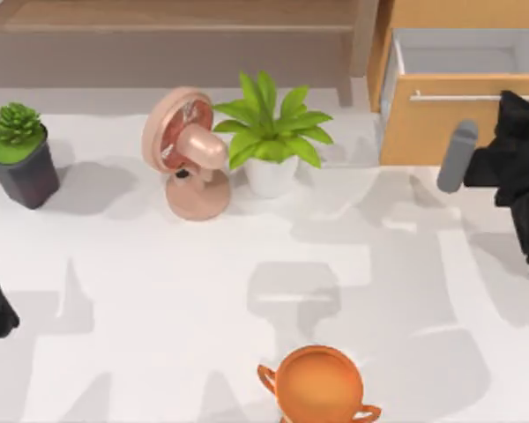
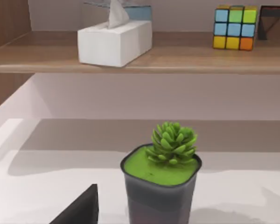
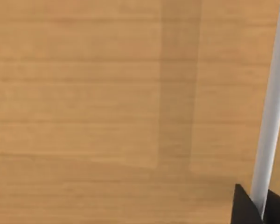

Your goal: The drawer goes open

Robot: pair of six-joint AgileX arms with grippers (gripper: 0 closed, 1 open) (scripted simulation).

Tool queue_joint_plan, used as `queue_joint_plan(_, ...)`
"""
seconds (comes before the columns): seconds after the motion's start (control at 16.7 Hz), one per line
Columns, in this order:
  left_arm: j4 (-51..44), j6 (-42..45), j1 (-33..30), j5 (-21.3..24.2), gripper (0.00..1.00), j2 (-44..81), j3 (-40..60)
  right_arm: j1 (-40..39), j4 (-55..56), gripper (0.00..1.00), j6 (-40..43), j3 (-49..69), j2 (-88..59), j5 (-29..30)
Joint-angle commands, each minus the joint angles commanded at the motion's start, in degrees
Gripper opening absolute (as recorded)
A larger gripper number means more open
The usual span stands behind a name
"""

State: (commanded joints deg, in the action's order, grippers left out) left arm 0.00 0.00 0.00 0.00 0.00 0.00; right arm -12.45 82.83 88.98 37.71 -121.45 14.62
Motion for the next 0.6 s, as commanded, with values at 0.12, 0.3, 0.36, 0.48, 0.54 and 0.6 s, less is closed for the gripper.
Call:
queue_joint_plan(0.12, 0.0, 0.0, 0.0, 0.0, 1.0, 0.0, 0.0, -0.5, 2.4, 0.0, 0.0, -5.1, 1.3, 0.7)
queue_joint_plan(0.3, 0.0, 0.0, 0.0, 0.0, 1.0, 0.0, 0.0, -1.4, 5.1, 0.0, -0.1, -8.3, 3.3, 1.5)
queue_joint_plan(0.36, 0.0, 0.0, 0.0, 0.0, 1.0, 0.0, 0.0, -1.5, 5.2, 0.0, -0.1, -8.3, 3.3, 1.5)
queue_joint_plan(0.48, 0.0, 0.0, 0.0, 0.0, 1.0, 0.0, 0.0, -1.1, 5.1, 0.0, 0.0, -8.0, 3.1, 1.4)
queue_joint_plan(0.54, 0.0, 0.0, 0.0, 0.0, 1.0, 0.0, 0.0, -1.2, 5.3, 0.0, 0.0, -8.2, 3.2, 1.4)
queue_joint_plan(0.6, 0.0, 0.0, 0.0, 0.0, 1.0, 0.0, 0.0, -1.5, 5.9, 0.0, 0.0, -9.0, 3.4, 1.6)
